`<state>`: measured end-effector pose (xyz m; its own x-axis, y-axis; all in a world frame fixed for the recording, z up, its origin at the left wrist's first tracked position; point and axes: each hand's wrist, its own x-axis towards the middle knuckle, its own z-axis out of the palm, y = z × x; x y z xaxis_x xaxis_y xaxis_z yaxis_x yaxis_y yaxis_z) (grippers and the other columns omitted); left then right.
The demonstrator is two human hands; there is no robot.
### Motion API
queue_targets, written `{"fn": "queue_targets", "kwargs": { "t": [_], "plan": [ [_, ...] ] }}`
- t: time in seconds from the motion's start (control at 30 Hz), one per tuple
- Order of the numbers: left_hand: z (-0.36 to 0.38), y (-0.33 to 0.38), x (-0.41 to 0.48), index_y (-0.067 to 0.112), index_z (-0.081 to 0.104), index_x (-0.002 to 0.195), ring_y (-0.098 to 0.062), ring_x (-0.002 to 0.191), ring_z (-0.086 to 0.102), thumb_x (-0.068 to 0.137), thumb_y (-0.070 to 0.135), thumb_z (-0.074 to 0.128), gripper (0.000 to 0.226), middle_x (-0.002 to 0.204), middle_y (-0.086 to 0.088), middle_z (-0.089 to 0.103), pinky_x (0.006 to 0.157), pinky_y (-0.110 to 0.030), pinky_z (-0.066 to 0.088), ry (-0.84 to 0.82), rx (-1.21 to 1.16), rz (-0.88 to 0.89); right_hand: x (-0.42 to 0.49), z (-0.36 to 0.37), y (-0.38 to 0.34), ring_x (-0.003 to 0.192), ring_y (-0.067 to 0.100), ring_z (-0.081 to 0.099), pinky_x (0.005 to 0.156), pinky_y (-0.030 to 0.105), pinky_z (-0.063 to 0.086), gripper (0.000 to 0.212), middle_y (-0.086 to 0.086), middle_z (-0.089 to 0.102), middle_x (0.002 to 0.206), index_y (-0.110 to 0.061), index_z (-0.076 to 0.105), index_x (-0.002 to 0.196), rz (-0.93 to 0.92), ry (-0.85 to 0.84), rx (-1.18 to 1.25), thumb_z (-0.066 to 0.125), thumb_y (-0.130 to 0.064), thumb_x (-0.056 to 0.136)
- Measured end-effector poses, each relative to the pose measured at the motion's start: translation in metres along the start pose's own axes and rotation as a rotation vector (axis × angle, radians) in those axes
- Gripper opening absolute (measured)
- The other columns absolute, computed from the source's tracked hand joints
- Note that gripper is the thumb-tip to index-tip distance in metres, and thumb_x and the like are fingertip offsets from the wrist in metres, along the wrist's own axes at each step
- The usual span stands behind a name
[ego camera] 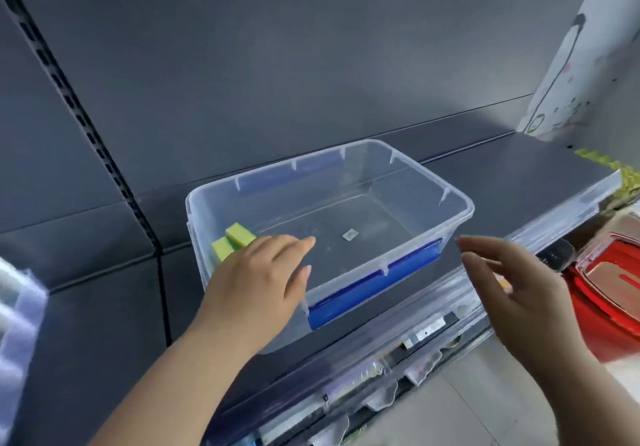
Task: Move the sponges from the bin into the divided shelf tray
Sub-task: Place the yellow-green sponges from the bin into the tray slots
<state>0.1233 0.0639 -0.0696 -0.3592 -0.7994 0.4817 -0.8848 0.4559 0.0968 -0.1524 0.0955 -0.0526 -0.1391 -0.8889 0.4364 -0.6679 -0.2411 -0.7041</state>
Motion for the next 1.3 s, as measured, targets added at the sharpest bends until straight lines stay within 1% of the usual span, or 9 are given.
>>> {"fn": "queue_targets", "kwargs": {
  "t": [0.2, 0.3, 0.43, 0.67, 0.8, 1.0, 1.07, 1.17, 1.3],
  "plan": [
    [0.019, 0.008, 0.046, 0.022, 0.062, 0.119, -0.017, 0.092, 0.065, 0.088, 0.039, 0.035, 0.045, 0.105, 0.007, 0.067, 0.067, -0.032, 0.055, -0.026, 0.127, -0.33, 0.128, 0.043, 0.024, 0.088, 0.002, 0.059, 0.07, 0.002, 0.039, 0.028, -0.012, 0.064, 0.094, -0.025, 0.066, 0.104, -0.284, -0.377, 0.079, 0.053, -0.038, 0.083],
    [0.017, 0.014, 0.06, 0.021, 0.065, 0.114, -0.015, 0.087, 0.066, 0.086, 0.038, 0.037, 0.043, 0.099, 0.008, 0.068, 0.062, -0.028, 0.052, -0.021, 0.229, -0.432, 0.172, 0.072, 0.018, 0.089, -0.011, 0.052, 0.076, -0.001, 0.035, 0.022, -0.016, 0.06, 0.093, -0.02, 0.067, 0.105, -0.485, -0.6, 0.096, 0.059, -0.031, 0.087],
    [0.006, 0.017, 0.055, 0.021, 0.067, 0.113, -0.016, 0.086, 0.064, 0.086, 0.036, 0.039, 0.042, 0.099, 0.008, 0.068, 0.058, -0.026, 0.049, 0.028, 0.331, -0.591, 0.208, 0.122, -0.021, 0.089, -0.001, 0.052, 0.084, 0.014, 0.041, 0.03, -0.012, 0.058, 0.1, -0.019, 0.062, 0.114, -0.737, -0.868, 0.109, 0.058, -0.033, 0.088],
    [-0.019, 0.015, 0.026, 0.021, 0.064, 0.115, -0.009, 0.094, 0.052, 0.087, 0.035, 0.042, 0.039, 0.104, 0.007, 0.065, 0.063, -0.03, 0.054, 0.088, 0.347, -0.664, 0.169, 0.234, -0.073, 0.117, 0.021, 0.047, 0.092, 0.034, 0.043, 0.053, 0.001, 0.047, 0.128, -0.023, 0.045, 0.131, -0.891, -1.272, -0.169, 0.059, -0.045, 0.084],
    [-0.032, 0.01, 0.017, 0.025, 0.063, 0.117, -0.009, 0.095, 0.057, 0.087, 0.036, 0.039, 0.04, 0.106, 0.01, 0.064, 0.062, -0.027, 0.052, 0.016, 0.333, -0.652, 0.15, 0.263, -0.071, 0.107, 0.024, 0.05, 0.081, 0.034, 0.044, 0.063, 0.004, 0.042, 0.121, -0.02, 0.041, 0.128, -0.802, -1.308, -0.303, 0.067, -0.047, 0.077],
    [-0.029, -0.008, 0.024, 0.029, 0.067, 0.108, -0.008, 0.085, 0.059, 0.082, 0.034, 0.044, 0.035, 0.096, 0.016, 0.065, 0.056, -0.021, 0.048, -0.084, 0.381, -0.481, 0.168, 0.258, -0.068, 0.09, 0.019, 0.044, 0.07, 0.027, 0.037, 0.045, 0.006, 0.046, 0.12, -0.017, 0.047, 0.12, -0.744, -1.24, -0.299, 0.064, -0.02, 0.079],
    [-0.023, -0.019, 0.036, 0.03, 0.065, 0.112, -0.011, 0.088, 0.062, 0.082, 0.03, 0.051, 0.033, 0.099, 0.015, 0.064, 0.061, -0.024, 0.051, -0.22, 0.364, -0.401, 0.182, 0.243, -0.064, 0.097, 0.021, 0.048, 0.072, 0.028, 0.039, 0.045, 0.005, 0.045, 0.121, -0.019, 0.047, 0.121, -0.72, -1.221, -0.282, 0.065, -0.017, 0.079],
    [-0.012, -0.037, 0.061, 0.035, 0.043, 0.135, -0.013, 0.116, 0.047, 0.095, 0.032, 0.046, 0.041, 0.127, 0.014, 0.05, 0.09, -0.033, 0.044, -0.588, 0.394, -0.354, 0.2, 0.215, -0.052, 0.097, 0.021, 0.049, 0.073, 0.03, 0.044, 0.048, 0.003, 0.043, 0.12, -0.023, 0.046, 0.122, -0.671, -1.179, -0.286, 0.066, -0.016, 0.078],
    [-0.004, -0.049, 0.091, 0.035, 0.037, 0.137, -0.016, 0.121, 0.04, 0.088, 0.039, 0.058, 0.054, 0.133, 0.01, 0.045, 0.093, -0.039, 0.041, -0.9, 0.428, -0.23, 0.211, 0.184, -0.03, 0.099, 0.02, 0.048, 0.08, 0.033, 0.048, 0.053, 0.0, 0.041, 0.122, -0.028, 0.043, 0.125, -0.585, -1.133, -0.288, 0.064, -0.013, 0.079]
  ]
}}
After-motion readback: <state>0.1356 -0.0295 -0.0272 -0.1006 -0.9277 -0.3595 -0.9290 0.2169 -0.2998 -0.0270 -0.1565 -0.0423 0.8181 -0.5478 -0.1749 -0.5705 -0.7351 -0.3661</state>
